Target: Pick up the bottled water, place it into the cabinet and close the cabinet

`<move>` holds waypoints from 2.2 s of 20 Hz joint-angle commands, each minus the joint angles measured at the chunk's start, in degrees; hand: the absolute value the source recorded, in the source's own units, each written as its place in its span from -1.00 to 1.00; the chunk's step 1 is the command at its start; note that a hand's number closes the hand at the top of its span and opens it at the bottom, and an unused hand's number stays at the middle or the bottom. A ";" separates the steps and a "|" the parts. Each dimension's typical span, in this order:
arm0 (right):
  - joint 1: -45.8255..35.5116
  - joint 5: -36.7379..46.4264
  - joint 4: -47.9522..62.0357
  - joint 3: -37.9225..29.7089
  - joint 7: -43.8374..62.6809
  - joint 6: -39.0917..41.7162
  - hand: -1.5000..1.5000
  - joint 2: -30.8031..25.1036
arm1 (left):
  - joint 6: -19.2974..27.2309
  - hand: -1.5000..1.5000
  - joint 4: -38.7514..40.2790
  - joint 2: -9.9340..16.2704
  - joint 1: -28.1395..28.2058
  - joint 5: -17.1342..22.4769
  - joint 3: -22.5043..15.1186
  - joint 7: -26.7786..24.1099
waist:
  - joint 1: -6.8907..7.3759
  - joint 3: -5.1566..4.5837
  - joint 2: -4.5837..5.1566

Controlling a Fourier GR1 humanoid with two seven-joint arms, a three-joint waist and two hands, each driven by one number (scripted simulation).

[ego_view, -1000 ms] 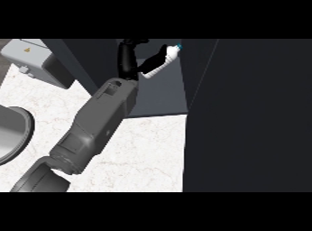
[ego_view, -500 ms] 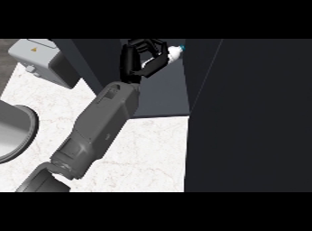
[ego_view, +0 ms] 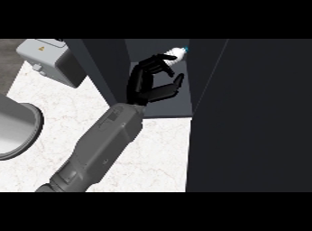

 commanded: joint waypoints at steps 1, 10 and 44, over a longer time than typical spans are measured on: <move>4.13 1.93 -10.00 2.11 3.62 -1.38 -1.00 -0.22 | -3.93 -1.00 -8.65 -0.01 9.69 2.43 -4.97 -0.03 | 1.24 -0.04 -0.49; 6.72 4.33 -10.76 3.35 1.51 -3.36 -1.00 -0.40 | 0.68 -1.00 -31.66 6.86 29.81 0.81 -12.73 3.28 | 2.99 0.02 -0.92; -29.28 11.23 -6.56 23.17 24.45 3.46 1.00 -12.53 | -28.27 -1.00 -58.95 47.34 72.61 7.89 0.24 -15.06 | 8.43 -0.56 1.13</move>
